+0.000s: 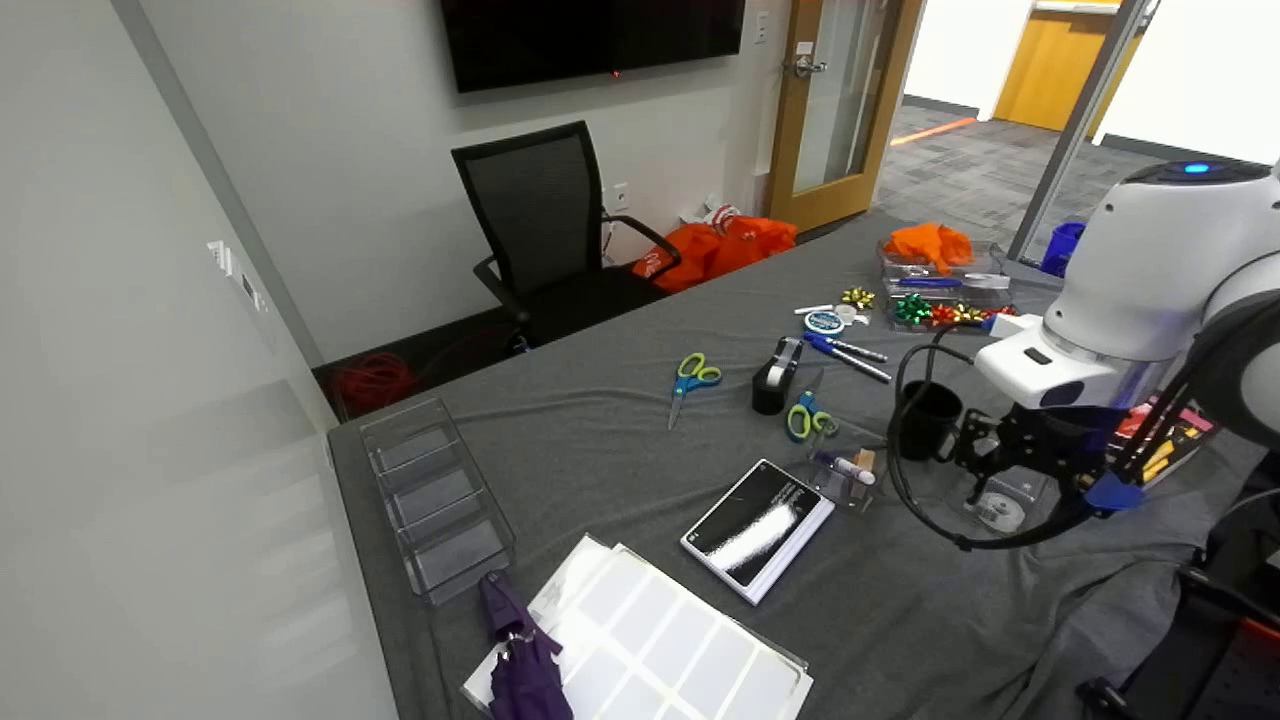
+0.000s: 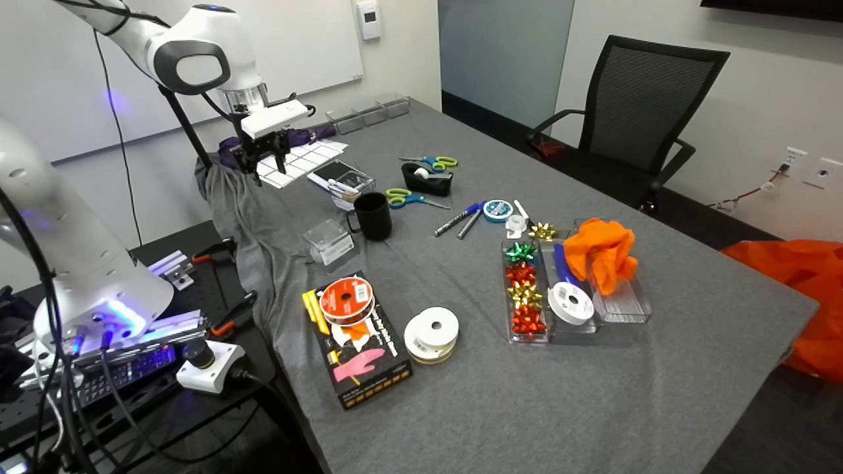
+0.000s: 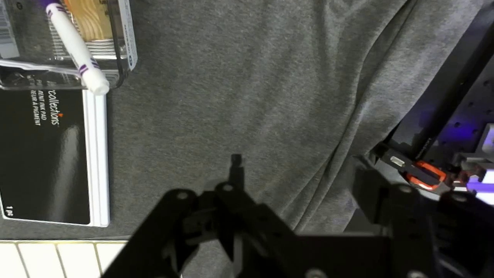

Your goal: Flip the small and clear storage box upside down

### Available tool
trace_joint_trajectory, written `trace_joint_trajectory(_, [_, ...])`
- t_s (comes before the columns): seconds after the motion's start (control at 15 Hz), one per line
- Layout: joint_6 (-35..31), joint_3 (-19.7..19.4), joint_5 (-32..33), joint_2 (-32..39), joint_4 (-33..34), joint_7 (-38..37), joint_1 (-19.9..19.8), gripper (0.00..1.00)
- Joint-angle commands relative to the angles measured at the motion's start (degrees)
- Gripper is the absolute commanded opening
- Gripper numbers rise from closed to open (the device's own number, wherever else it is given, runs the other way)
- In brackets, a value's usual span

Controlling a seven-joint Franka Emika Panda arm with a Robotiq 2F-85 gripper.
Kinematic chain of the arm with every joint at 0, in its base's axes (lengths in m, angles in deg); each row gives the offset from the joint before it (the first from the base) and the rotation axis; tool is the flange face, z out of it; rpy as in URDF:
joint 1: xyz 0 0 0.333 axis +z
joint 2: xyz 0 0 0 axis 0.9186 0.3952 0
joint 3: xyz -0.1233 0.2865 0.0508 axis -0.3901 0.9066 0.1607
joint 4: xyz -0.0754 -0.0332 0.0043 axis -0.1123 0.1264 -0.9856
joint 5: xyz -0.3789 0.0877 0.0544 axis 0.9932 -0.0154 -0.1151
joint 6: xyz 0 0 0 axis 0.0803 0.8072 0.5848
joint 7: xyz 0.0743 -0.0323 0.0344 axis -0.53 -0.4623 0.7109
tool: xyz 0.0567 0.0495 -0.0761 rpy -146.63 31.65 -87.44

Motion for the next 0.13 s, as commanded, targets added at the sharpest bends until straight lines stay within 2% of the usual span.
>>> trace_joint_trajectory(0.0, [1.9, 0.4, 0.2, -2.6, -0.5, -0.8, 0.4, 0.99])
trace_joint_trajectory(0.07, [2.1, 0.5, 0.4, -2.7, -0.5, -1.3, 0.5, 1.0])
